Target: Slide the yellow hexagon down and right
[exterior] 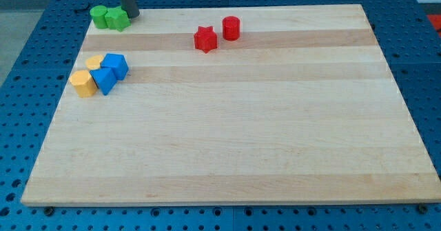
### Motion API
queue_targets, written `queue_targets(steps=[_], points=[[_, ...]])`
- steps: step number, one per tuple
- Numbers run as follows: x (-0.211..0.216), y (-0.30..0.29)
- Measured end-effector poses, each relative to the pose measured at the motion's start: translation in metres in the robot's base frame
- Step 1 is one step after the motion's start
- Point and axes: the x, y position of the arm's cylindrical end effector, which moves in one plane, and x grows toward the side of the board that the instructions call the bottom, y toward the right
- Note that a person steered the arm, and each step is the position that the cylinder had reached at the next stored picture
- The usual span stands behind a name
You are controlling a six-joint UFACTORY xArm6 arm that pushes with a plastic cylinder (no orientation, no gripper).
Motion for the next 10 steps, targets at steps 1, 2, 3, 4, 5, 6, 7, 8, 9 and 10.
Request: queue_targets(steps=[1,2,3,4,5,6,7,8,9,10], points=[[0.001,0.014],[0.001,0.016],[0.031,0.035],[0.062,0.041],[0.070,0.041],[0.070,0.041],[0.070,0.041],[0.071,0.041],[0.072,0.041],[0.076,0.041]])
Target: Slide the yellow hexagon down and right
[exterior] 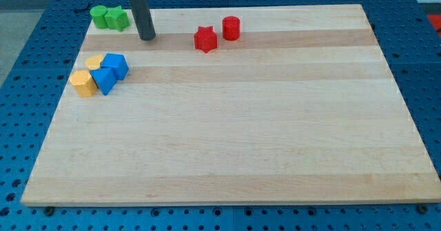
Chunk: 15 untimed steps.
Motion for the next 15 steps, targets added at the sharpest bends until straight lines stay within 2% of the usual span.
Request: queue_targets(steps=[7,9,11,13,14,15], points=[[0.027,0.000],[0.079,0.013],[0.084,0.014],[0.134,0.044],[0.175,0.036],[0.197,-0.017]])
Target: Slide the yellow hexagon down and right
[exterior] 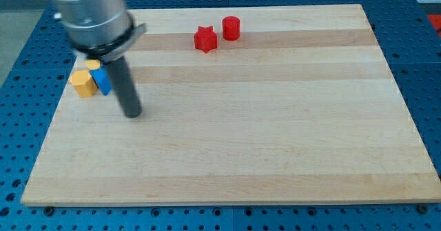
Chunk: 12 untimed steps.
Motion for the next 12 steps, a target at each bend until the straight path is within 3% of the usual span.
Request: queue_targets(steps=[2,4,5,7,9,12], points=[[0.008,-0.118],[-0.010,-0.119],[-0.052,-0.119],[-0.080,-0.094],[-0.082,-0.040],[-0.029,0.021]])
